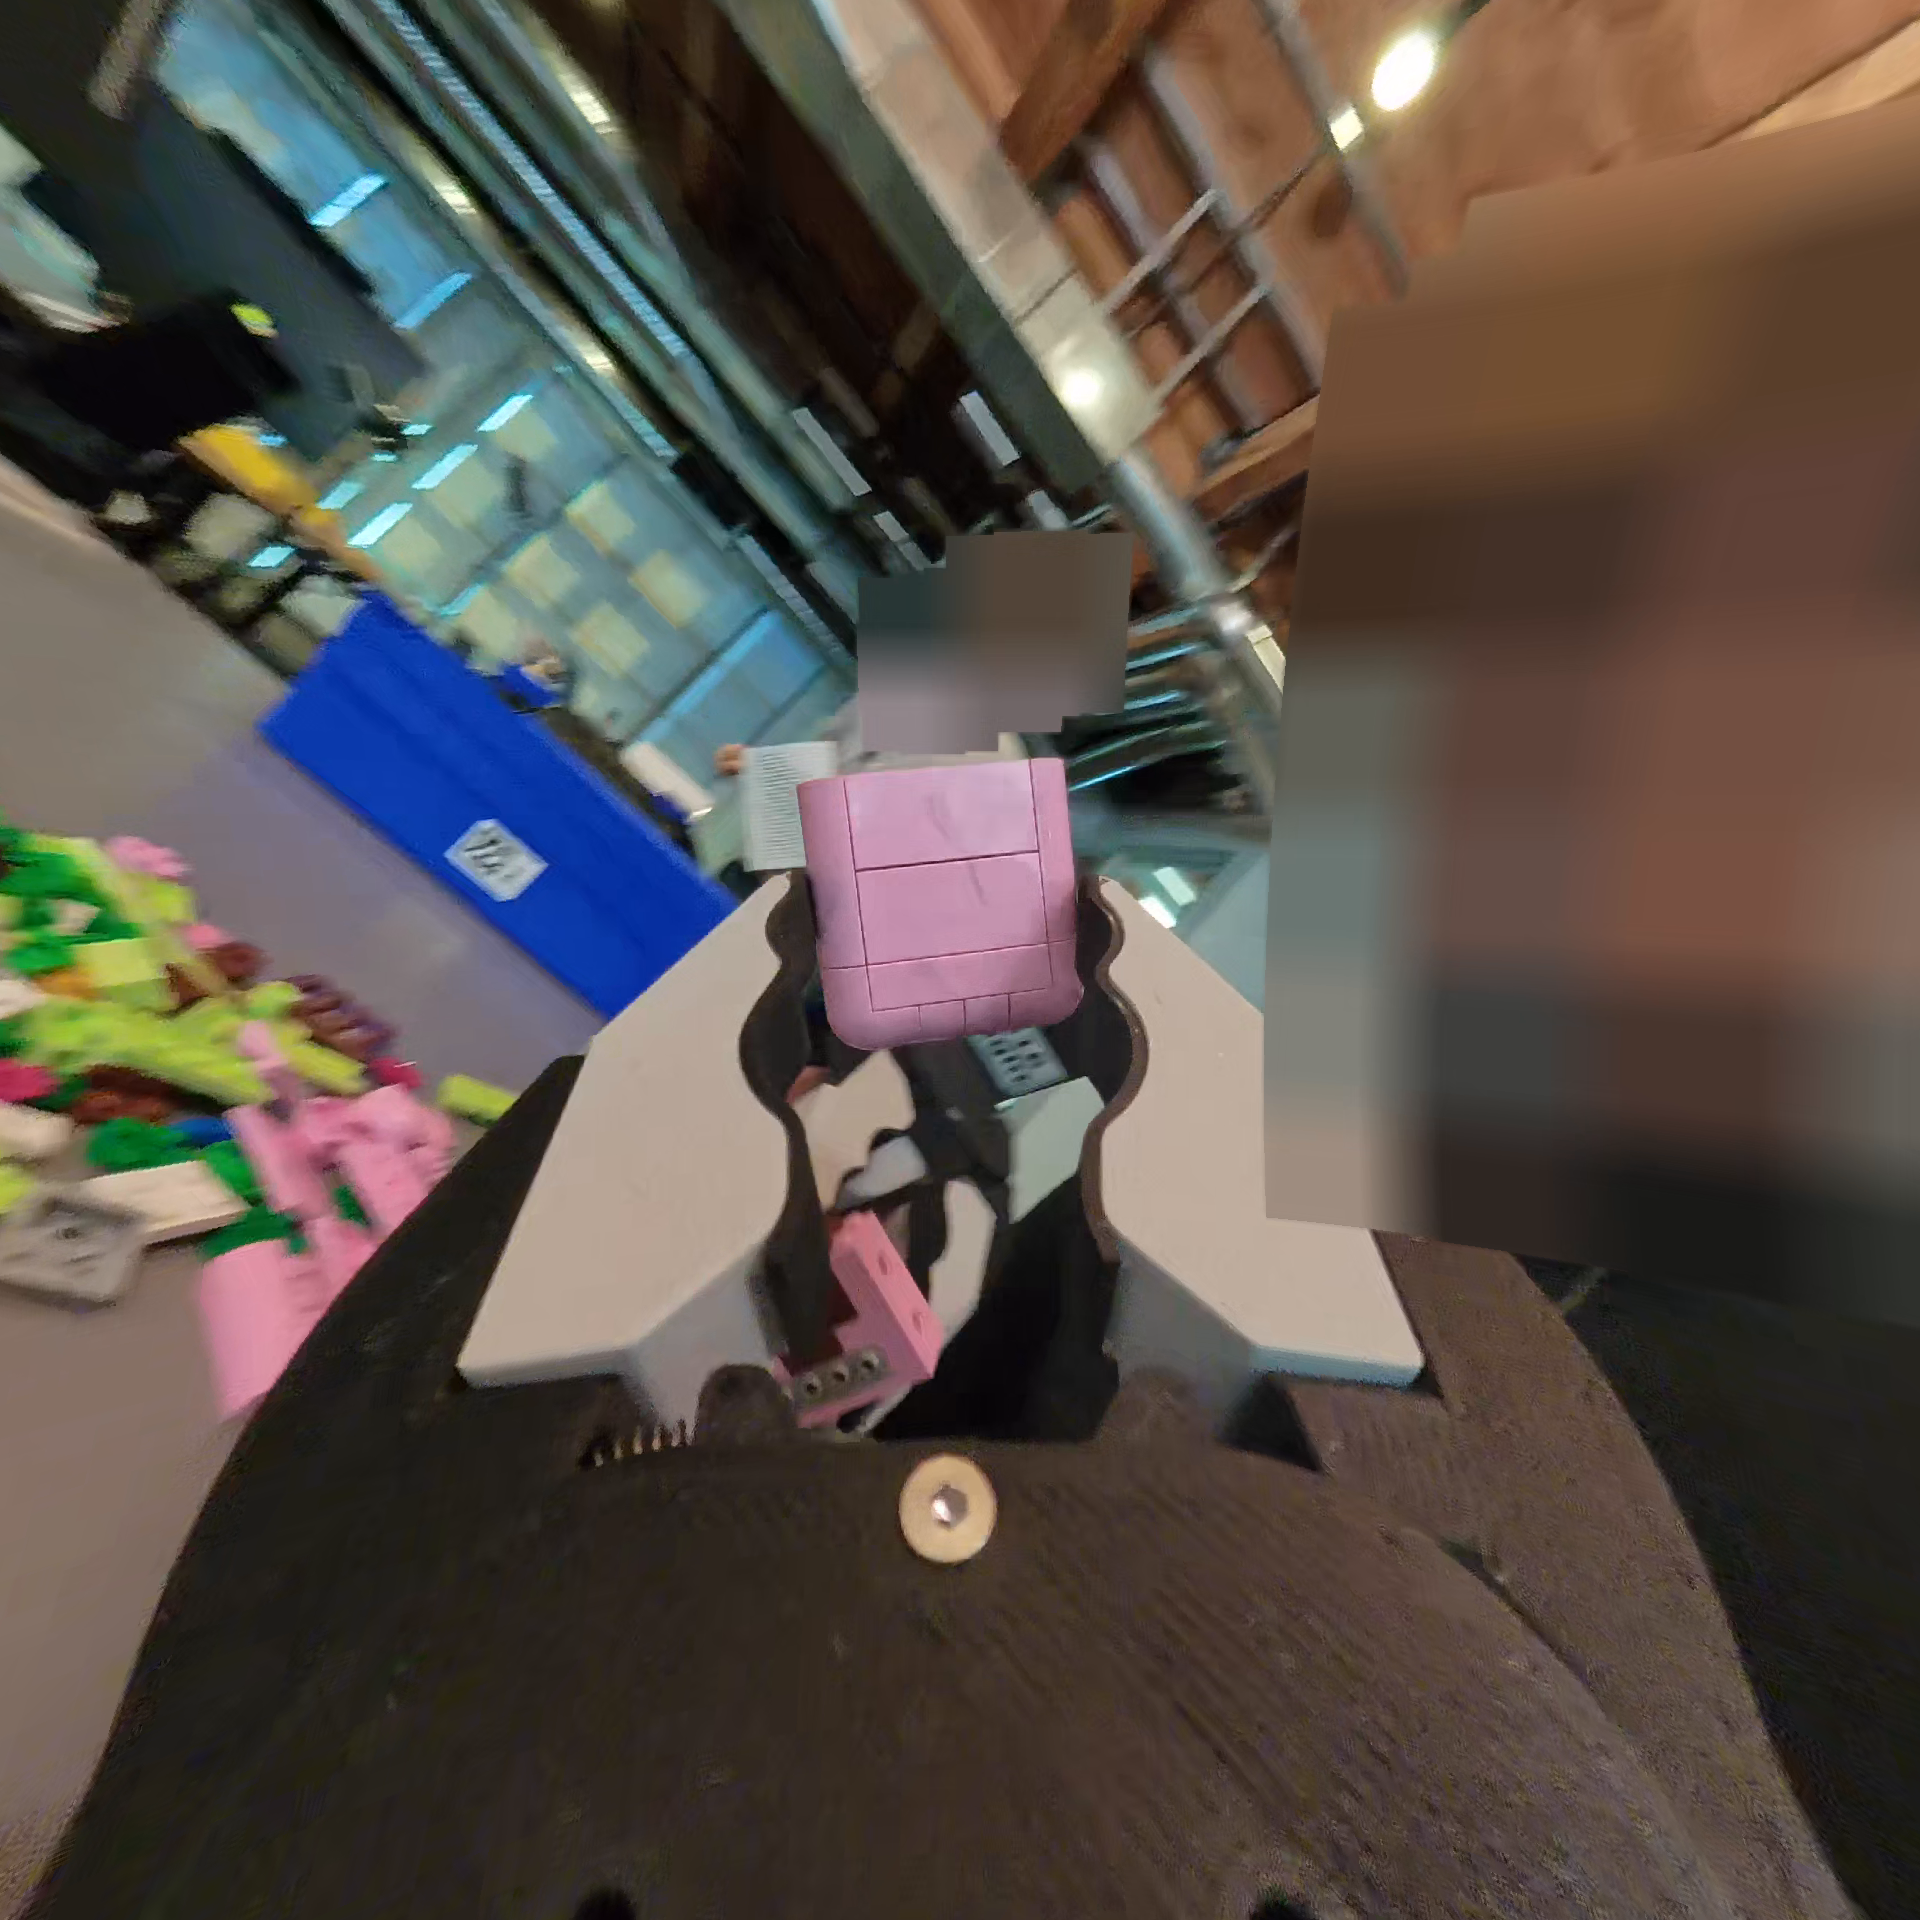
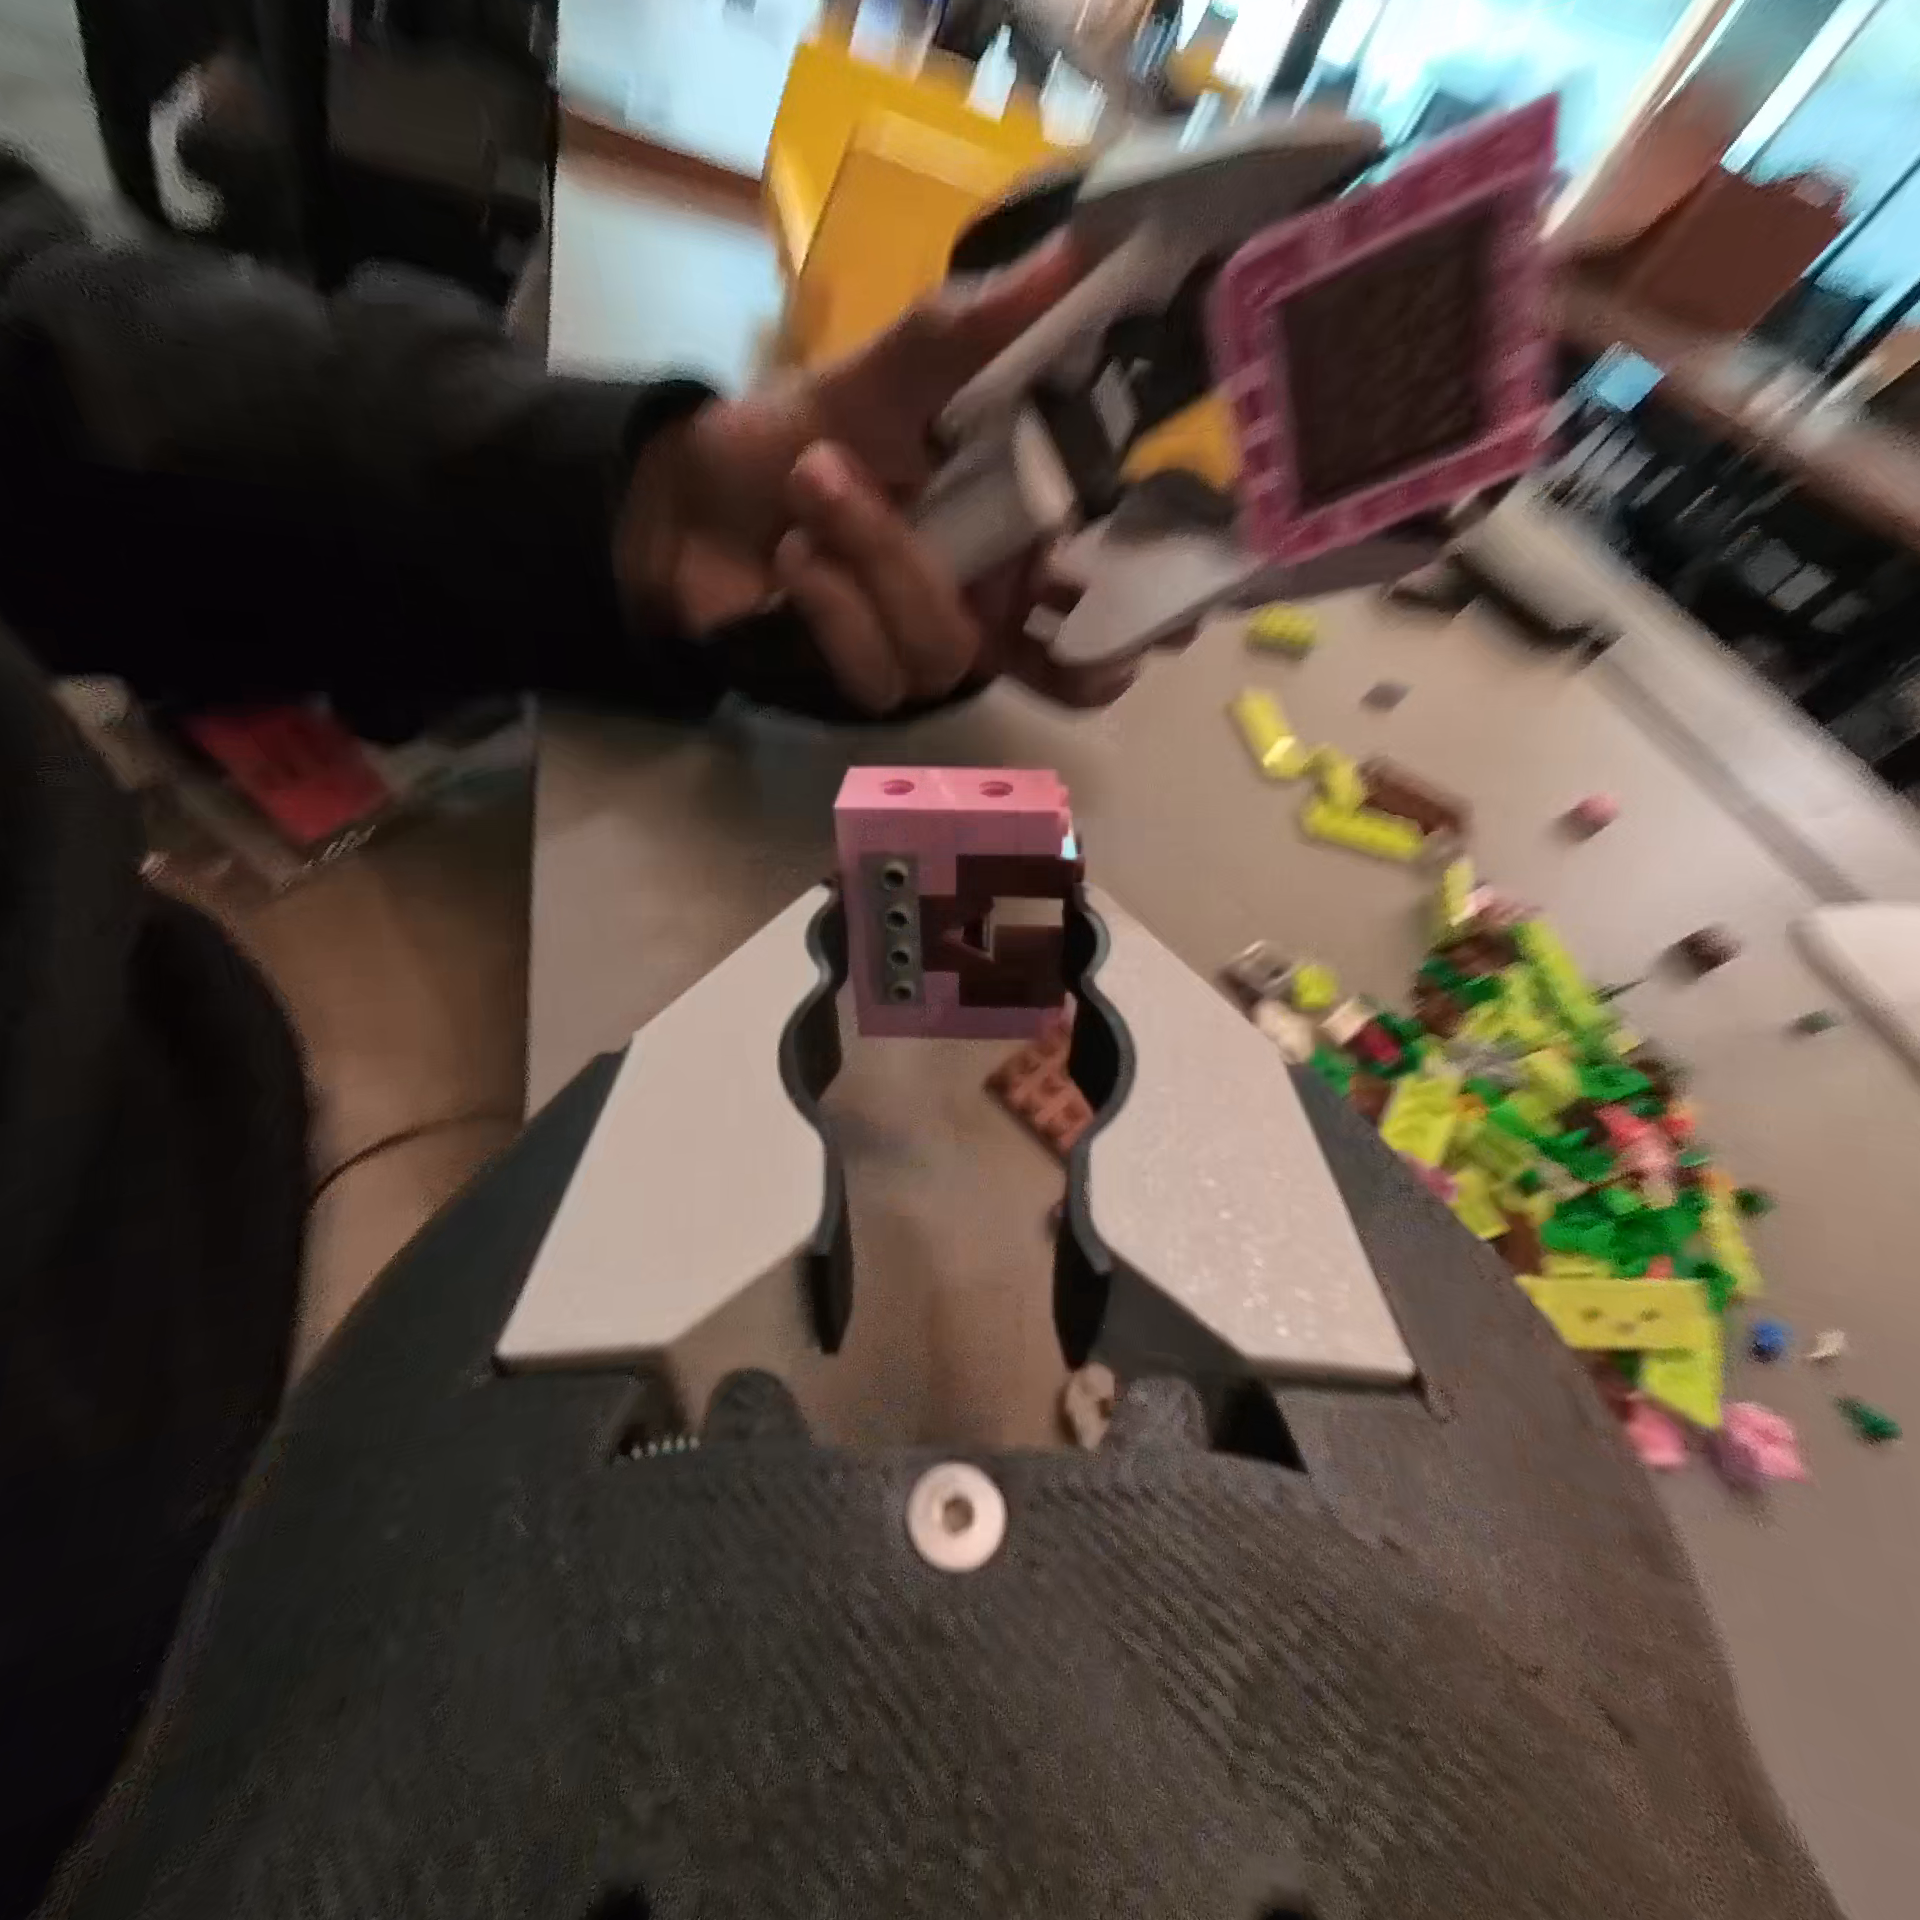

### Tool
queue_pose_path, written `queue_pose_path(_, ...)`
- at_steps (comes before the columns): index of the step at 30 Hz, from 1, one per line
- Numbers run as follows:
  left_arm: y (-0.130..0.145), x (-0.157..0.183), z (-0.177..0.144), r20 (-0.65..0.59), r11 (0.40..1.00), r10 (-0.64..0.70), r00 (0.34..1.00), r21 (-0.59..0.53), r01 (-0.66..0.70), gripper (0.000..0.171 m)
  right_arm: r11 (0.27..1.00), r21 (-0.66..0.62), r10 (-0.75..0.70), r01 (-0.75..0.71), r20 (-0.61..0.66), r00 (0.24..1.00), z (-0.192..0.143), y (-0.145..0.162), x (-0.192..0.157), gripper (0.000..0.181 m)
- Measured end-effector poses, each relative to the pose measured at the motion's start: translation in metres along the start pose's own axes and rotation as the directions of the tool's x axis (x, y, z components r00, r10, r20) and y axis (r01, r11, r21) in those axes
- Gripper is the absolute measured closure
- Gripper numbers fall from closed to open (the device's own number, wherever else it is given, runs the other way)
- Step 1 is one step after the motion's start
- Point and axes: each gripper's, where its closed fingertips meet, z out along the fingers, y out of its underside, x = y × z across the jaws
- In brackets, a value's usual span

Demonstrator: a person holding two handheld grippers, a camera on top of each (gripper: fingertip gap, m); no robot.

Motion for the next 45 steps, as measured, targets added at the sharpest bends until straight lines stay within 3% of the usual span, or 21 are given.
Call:
queue_pose_path(1, 0.001, -0.005, -0.002, 0.051, 0.999, 0.039, 0.998, -0.025, -0.038, 0.123, 0.996, -0.090, 0.005, -0.003, 0.030, 1.000, 0.004, 0.010, -0.005, 0.142)
queue_pose_path(6, -0.003, -0.014, -0.011, 0.156, 0.991, 0.128, 0.980, -0.057, -0.120, 0.124, 0.954, -0.298, 0.032, -0.014, 0.056, 0.998, 0.007, 0.029, -0.012, 0.142)
queue_pose_path(13, -0.006, -0.012, -0.012, 0.132, 0.995, 0.097, 0.987, -0.028, -0.094, 0.124, 0.923, -0.374, 0.116, -0.088, 0.051, 0.992, 0.005, 0.037, -0.010, 0.142)
queue_pose_path(18, -0.005, -0.012, -0.011, 0.131, 0.995, 0.096, 0.987, -0.032, -0.093, 0.124, 0.933, -0.346, 0.122, -0.098, 0.048, 0.991, 0.011, 0.040, -0.008, 0.143)
queue_pose_path(19, -0.005, -0.012, -0.012, 0.133, 0.995, 0.098, 0.986, -0.031, -0.095, 0.123, 0.933, -0.349, 0.114, -0.089, 0.053, 0.992, 0.013, 0.041, -0.010, 0.158)
queue_pose_path(24, -0.006, -0.012, -0.012, 0.131, 0.996, 0.093, 0.987, -0.027, -0.091, 0.123, 0.939, -0.341, 0.060, -0.044, 0.035, 0.998, 0.018, 0.042, -0.010, 0.156)
queue_pose_path(32, -0.006, -0.014, -0.012, 0.132, 0.997, 0.080, 0.988, -0.027, -0.077, 0.124, 0.950, -0.291, 0.143, -0.116, 0.071, 0.987, 0.013, 0.036, -0.011, 0.147)
queue_pose_path(37, -0.005, -0.015, -0.012, 0.142, 0.996, 0.082, 0.986, -0.036, -0.078, 0.123, 0.953, -0.269, 0.150, -0.138, 0.027, 0.988, 0.003, 0.034, 0.001, 0.144)
queue_pose_path(39, -0.001, -0.022, -0.013, 0.191, 0.994, 0.092, 0.977, -0.073, -0.079, 0.124, 0.949, -0.265, 0.179, -0.169, 0.014, 0.984, -0.002, 0.036, 0.006, 0.143)
queue_pose_path(43, 0.029, -0.057, -0.040, 0.431, 0.936, 0.103, 0.896, -0.346, 0.059, 0.123, 0.935, -0.281, 0.232, -0.215, 0.028, 0.972, -0.008, 0.040, 0.005, 0.137)
queue_pose_path(45, 0.031, -0.059, -0.055, 0.493, 0.907, 0.142, 0.859, -0.413, 0.087, 0.123, 0.935, -0.278, 0.243, -0.219, 0.054, 0.968, -0.006, 0.039, 0.000, 0.136)
